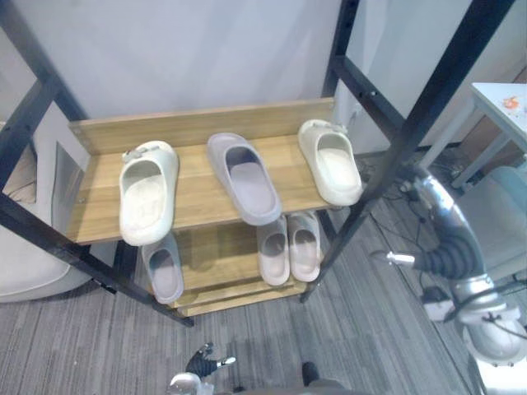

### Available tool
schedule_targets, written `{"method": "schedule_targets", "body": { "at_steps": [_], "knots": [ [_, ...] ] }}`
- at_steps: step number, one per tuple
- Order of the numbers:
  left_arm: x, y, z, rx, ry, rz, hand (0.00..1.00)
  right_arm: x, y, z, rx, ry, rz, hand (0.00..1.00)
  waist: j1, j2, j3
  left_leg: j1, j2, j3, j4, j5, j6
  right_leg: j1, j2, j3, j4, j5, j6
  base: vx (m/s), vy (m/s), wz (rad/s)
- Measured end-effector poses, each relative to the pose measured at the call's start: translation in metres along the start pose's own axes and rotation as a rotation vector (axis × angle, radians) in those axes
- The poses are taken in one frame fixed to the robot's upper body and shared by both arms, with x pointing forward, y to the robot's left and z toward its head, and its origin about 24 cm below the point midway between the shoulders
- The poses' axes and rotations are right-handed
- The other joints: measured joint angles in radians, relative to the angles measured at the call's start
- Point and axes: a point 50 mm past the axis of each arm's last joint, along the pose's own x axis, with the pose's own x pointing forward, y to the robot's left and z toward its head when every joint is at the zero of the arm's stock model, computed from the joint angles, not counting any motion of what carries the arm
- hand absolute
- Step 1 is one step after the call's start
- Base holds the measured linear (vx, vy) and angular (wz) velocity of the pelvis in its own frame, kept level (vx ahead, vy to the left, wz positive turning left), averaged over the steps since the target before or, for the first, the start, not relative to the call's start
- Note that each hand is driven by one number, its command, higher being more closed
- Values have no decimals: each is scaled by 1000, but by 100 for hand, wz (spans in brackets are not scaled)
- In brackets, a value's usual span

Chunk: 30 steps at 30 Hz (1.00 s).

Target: Organize the slippers on the shoe rack

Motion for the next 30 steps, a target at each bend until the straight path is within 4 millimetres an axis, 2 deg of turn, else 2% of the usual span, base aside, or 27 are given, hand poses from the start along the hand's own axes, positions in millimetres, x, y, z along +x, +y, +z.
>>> {"method": "schedule_targets", "body": {
  "at_steps": [4,8,11,15,18,25,30],
  "knots": [
    [0,2,-1,3,2,4,0,15,4,-21,12,35,41,0,1,-10,-7,-9,-2,-26,-13,19,-1,0,-3,-26,-1,2,-2,-39,-49,20],
    [0,2,0,4,1,4,0,29,6,-31,39,44,67,0,7,-13,-9,-9,-2,-37,-30,35,-4,0,-4,-42,-5,6,-7,-43,-43,11],
    [0,5,0,7,0,8,0,39,12,-51,40,112,113,0,8,-22,-7,-10,0,-55,-35,45,-10,17,-2,-58,-32,22,-10,-54,-46,14],
    [0,6,1,9,-6,11,0,52,18,-62,47,137,139,0,16,-30,-2,-10,3,-64,-47,58,-15,18,0,-70,-35,27,-12,-65,-43,9],
    [0,8,4,9,-16,15,0,66,20,-74,44,170,147,0,33,-38,3,-10,3,-78,-66,75,-17,16,1,-79,-37,31,-15,-67,-38,11],
    [1,8,8,5,-33,17,0,87,22,-87,32,216,157,0,55,-42,7,-22,-1,-104,-82,93,-21,18,1,-103,-55,39,-19,-23,-21,12],
    [2,9,16,3,-59,18,0,109,20,-92,32,228,111,0,68,-42,37,-32,1,-124,-82,98,-24,19,2,-128,-56,39,-20,-15,-25,11]
  ]
}}
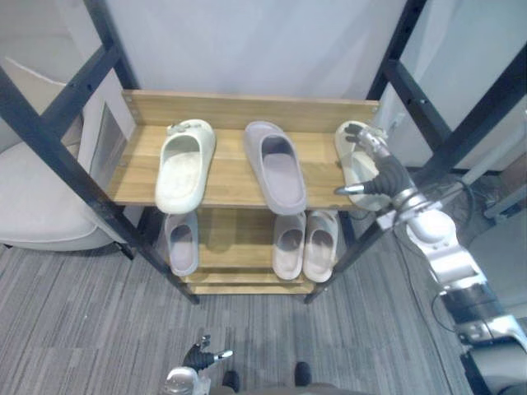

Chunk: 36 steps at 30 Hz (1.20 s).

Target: Organize the slippers on the shoe rack

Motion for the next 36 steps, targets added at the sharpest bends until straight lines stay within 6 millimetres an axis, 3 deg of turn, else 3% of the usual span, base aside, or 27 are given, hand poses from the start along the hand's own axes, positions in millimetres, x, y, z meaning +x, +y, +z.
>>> {"method": "schedule_targets", "body": {
  "at_steps": [15,22,23,36],
  "knots": [
    [3,5,14,-48,-47,26,0,42,9,9,75,10,-60,0,45,-14,56,-14,3,-43,-21,22,-6,8,1,-47,-12,3,-4,-17,-13,10],
    [4,7,17,-69,-61,33,0,59,9,17,60,5,-73,0,52,-16,78,-17,3,-50,-21,25,-8,9,1,-57,-12,3,-4,-10,-4,3],
    [4,8,19,-81,-65,37,0,63,7,17,58,16,-81,100,55,-17,87,-17,3,-55,-26,30,-10,9,1,-60,-12,3,-4,-44,-20,10],
    [4,11,23,-125,-80,53,0,74,0,30,92,-21,-106,100,59,-19,122,-13,4,-71,-57,54,-12,7,0,-82,-12,3,-4,-14,-7,5]
  ]
}}
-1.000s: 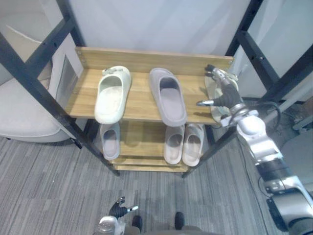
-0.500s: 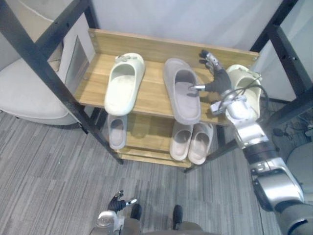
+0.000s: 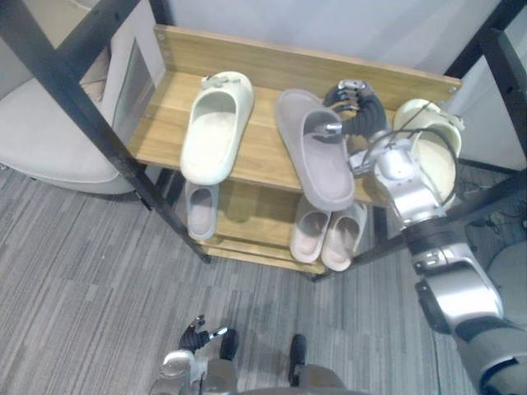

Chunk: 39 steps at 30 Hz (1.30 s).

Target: Organize the slippers on the shoe rack

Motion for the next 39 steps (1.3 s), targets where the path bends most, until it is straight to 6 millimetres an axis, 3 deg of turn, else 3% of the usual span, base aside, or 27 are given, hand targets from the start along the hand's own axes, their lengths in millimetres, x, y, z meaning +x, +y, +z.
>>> {"method": "schedule_targets", "body": {
  "at_steps": [3,9,17,22,28,33,37,39],
  "knots": [
    [0,0,-1,0,5,1,0,-1,1,2,9,-12,7,100,-3,0,0,3,1,0,0,0,0,3,0,0,0,0,0,-10,-3,0],
    [0,0,-1,12,11,1,0,-25,14,6,33,-72,47,100,-10,-3,-2,15,5,4,0,0,0,10,-1,6,3,0,0,-13,-4,-2],
    [-1,0,-6,50,31,-2,0,-54,11,48,97,-308,-8,100,-21,-4,-26,37,8,10,2,0,0,22,0,18,16,-3,-1,-39,-7,-4],
    [-3,0,-14,57,62,-3,0,-76,17,55,123,-372,2,100,-24,-4,-68,49,8,10,5,0,0,33,-1,19,21,-5,-1,-38,-8,0],
    [-4,0,-20,83,86,-8,0,-104,34,41,174,-315,80,100,-28,-2,-100,68,8,14,6,1,2,36,-1,24,53,-17,-1,-50,-6,-2],
    [-5,1,-25,93,107,-9,0,-137,62,22,258,-204,222,100,-34,3,-118,84,8,22,7,1,2,35,-4,30,87,-36,-2,-17,0,-2],
    [-6,0,-25,114,109,-18,0,-163,87,7,314,-102,333,100,-34,7,-113,102,-5,29,18,-2,4,-12,-19,52,234,-113,-2,-40,-15,-4],
    [-4,-1,-22,124,97,-23,0,-171,98,6,337,-80,384,100,-35,11,-98,51,-30,34,110,-42,5,-68,-44,64,346,-164,1,-113,-18,0]
  ]
}}
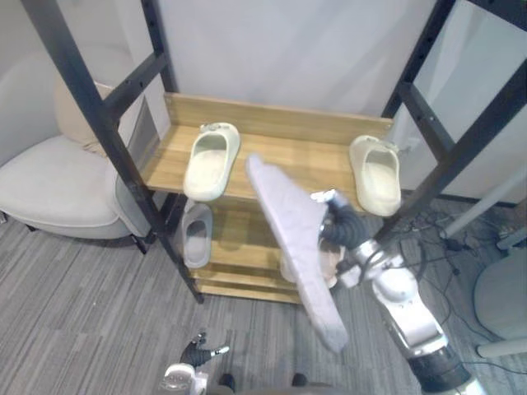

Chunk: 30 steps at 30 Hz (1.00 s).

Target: Organize the slippers on the shoe rack

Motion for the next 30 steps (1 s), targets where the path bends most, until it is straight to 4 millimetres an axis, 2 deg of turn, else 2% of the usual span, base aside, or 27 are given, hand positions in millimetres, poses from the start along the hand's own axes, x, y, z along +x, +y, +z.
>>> {"method": "schedule_targets", "body": {
  "at_steps": [5,9,14,15,17,18,19,20,22,24,27,30],
  "knots": [
    [9,-3,33,41,-90,-14,0,1,13,-9,19,34,58,100,-4,30,103,-226,-21,-1,344,-137,-10,-167,-20,11,235,-89,-12,-192,-36,12],
    [15,1,68,50,-180,10,0,6,8,-24,-29,104,65,100,-9,39,178,-433,-6,1,569,-220,-28,-344,-20,5,415,-158,-21,-181,-42,17],
    [16,7,106,12,-306,45,0,24,-1,-11,-106,36,52,100,-18,46,237,-644,6,13,825,-293,-33,-541,-17,17,644,-226,-29,-97,-11,6],
    [16,7,109,11,-316,46,0,25,-2,-10,-111,31,49,100,-18,48,245,-656,7,14,843,-298,-32,-547,-16,17,658,-230,-33,-69,2,10],
    [13,11,132,-35,-404,59,0,39,-14,-4,-153,-5,10,100,-25,55,266,-783,16,24,993,-344,-30,-668,-18,23,797,-278,-36,-101,7,18],
    [12,12,136,-41,-418,63,0,41,-16,-3,-161,-8,5,100,-25,58,274,-798,17,24,1012,-349,-28,-682,-18,22,815,-283,-37,-131,9,15],
    [10,18,152,-83,-469,95,0,53,-29,3,-219,-33,-31,100,-22,58,302,-867,22,31,1084,-370,-27,-751,-21,32,891,-310,-38,-141,0,7],
    [8,24,157,-107,-488,123,0,59,-34,10,-256,-58,-45,100,-21,59,312,-909,29,31,1125,-387,-25,-791,-19,35,931,-326,-34,-165,2,3],
    [8,34,158,-125,-487,162,0,68,-40,20,-288,-99,-60,100,-20,57,339,-944,33,28,1174,-404,-25,-827,-16,39,979,-341,-33,-111,-6,-3],
    [9,41,149,-183,-448,201,0,77,-54,36,-337,-154,-116,100,-7,48,364,-1023,43,28,1245,-421,-34,-910,-12,44,1055,-362,-41,-147,-49,2],
    [10,42,138,-258,-399,217,0,91,-65,59,-413,-235,-165,100,5,41,382,-1094,51,25,1298,-428,-42,-980,-12,42,1118,-382,-49,-83,-66,8],
    [11,41,135,-332,-388,227,0,101,-77,79,-456,-297,-212,100,20,42,384,-1142,60,29,1332,-427,-48,-1023,-16,36,1159,-398,-57,-28,-74,17]
  ]
}}
